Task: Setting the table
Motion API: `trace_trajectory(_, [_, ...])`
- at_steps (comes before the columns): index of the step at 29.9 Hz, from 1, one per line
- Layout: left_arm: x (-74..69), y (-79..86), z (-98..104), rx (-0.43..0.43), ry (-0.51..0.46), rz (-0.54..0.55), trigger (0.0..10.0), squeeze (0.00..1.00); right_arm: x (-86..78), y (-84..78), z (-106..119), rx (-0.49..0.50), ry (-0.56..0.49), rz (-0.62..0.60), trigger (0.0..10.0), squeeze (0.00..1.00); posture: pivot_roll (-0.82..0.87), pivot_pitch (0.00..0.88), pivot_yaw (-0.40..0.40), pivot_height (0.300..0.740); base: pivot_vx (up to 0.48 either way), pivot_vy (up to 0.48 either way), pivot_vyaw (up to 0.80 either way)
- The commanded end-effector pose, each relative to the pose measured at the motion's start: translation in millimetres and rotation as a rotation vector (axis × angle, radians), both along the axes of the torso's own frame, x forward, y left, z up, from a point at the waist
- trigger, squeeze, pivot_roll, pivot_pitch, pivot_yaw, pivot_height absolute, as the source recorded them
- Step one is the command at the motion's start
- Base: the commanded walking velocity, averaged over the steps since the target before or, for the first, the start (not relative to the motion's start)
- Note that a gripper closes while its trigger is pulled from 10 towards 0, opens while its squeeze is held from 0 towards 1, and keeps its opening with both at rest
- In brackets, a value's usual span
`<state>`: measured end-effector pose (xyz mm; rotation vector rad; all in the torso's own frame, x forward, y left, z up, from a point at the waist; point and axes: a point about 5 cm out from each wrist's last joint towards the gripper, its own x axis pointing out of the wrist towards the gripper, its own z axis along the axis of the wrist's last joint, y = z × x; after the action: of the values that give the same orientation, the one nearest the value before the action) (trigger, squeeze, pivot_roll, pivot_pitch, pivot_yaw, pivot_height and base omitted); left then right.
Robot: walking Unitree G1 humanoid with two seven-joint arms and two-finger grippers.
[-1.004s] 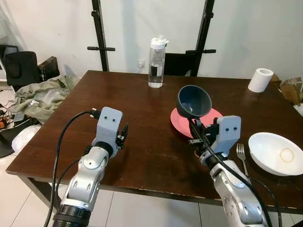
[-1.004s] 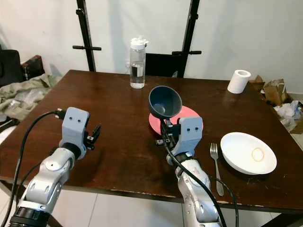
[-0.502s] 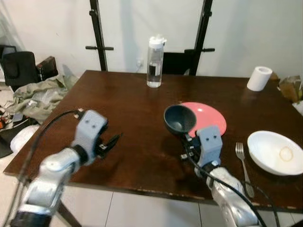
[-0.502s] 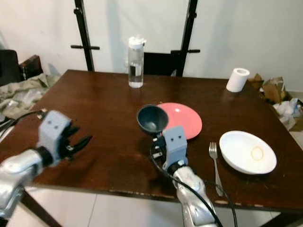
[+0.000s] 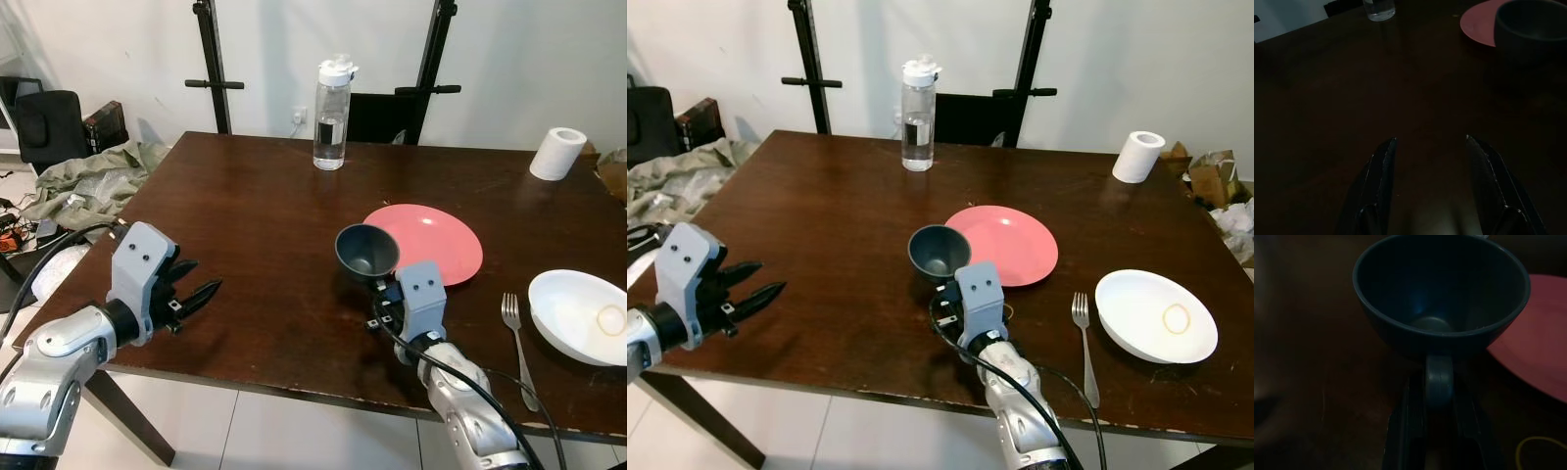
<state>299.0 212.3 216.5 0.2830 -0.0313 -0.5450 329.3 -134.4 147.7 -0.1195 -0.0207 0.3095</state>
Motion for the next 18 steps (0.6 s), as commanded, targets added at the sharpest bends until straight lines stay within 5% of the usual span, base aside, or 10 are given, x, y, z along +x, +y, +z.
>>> trace_trajectory(1, [-3.5, -3.6, -5, -0.007, 0.029, -0.016, 10.0, 0.0, -2.5, 0.3, -8, -0.004, 0.029, 0.019, 10.0, 0.0, 0.16, 0.152, 0.092, 0.74, 0.0, 0.0, 0.0])
trace_trajectory(4, [-4.0, -7.8, -6, -0.014, 0.034, -0.025, 10.0, 0.0, -2.5, -0.5, -10, -0.003, 0.034, 0.025, 10.0, 0.0, 0.16, 0.153, 0.092, 0.74, 0.0, 0.0, 0.0])
trace_trajectory(5, [-3.9, -10.5, -7, -0.016, 0.034, -0.03, 10.0, 0.0, -2.6, -0.6, -10, 0.006, 0.037, 0.028, 10.0, 0.25, 0.16, 0.153, 0.092, 0.74, 0.0, 0.0, 0.0])
trace_trajectory(7, [-4.0, -12.2, -7, -0.017, 0.035, -0.033, 10.0, 0.0, -2.6, -0.6, -10, 0.012, 0.039, 0.031, 10.0, 0.25, 0.16, 0.153, 0.092, 0.74, 0.0, 0.0, 0.0])
trace_trajectory(8, [-3.9, -13.8, -7, -0.02, 0.036, -0.037, 10.0, 0.0, -2.6, -0.4, -10, 0.013, 0.04, 0.034, 10.0, 1.0, 0.15, 0.152, 0.092, 0.74, 0.0, 0.0, 0.0])
trace_trajectory(18, [-3.1, -20.5, -9, -0.029, 0.041, -0.049, 10.0, 0.0, -3.2, -2.6, -9, 0.027, 0.038, 0.044, 10.0, 1.0, 0.15, 0.143, 0.091, 0.74, 0.0, 0.0, 0.0])
